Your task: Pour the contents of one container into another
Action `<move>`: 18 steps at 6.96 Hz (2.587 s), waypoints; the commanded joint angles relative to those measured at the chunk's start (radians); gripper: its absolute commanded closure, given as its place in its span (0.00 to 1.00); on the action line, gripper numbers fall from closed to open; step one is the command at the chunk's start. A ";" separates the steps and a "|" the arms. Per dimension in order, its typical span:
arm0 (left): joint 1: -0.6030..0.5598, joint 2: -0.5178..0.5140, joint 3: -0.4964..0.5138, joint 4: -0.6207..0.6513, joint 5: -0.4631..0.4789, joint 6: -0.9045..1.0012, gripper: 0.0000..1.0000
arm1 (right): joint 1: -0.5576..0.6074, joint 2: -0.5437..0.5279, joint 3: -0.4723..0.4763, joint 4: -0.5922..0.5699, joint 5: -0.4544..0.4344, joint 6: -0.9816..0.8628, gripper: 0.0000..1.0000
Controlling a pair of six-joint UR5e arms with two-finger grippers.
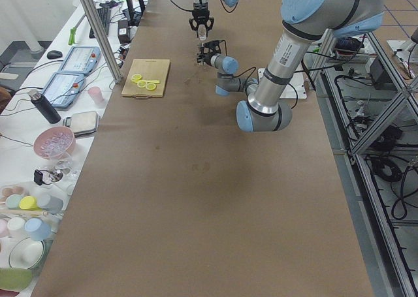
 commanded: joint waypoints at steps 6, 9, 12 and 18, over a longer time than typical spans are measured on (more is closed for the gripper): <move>0.000 0.000 0.000 -0.001 0.000 0.000 1.00 | -0.010 0.071 0.005 -0.190 -0.072 -0.053 1.00; 0.000 0.000 0.000 -0.002 0.000 0.020 1.00 | -0.022 0.097 0.002 -0.278 -0.095 -0.052 1.00; 0.000 0.000 0.000 -0.004 0.000 0.020 1.00 | -0.027 0.131 -0.035 -0.321 -0.106 -0.052 1.00; 0.000 0.000 -0.002 -0.004 0.000 0.020 1.00 | -0.033 0.200 -0.096 -0.396 -0.132 -0.044 1.00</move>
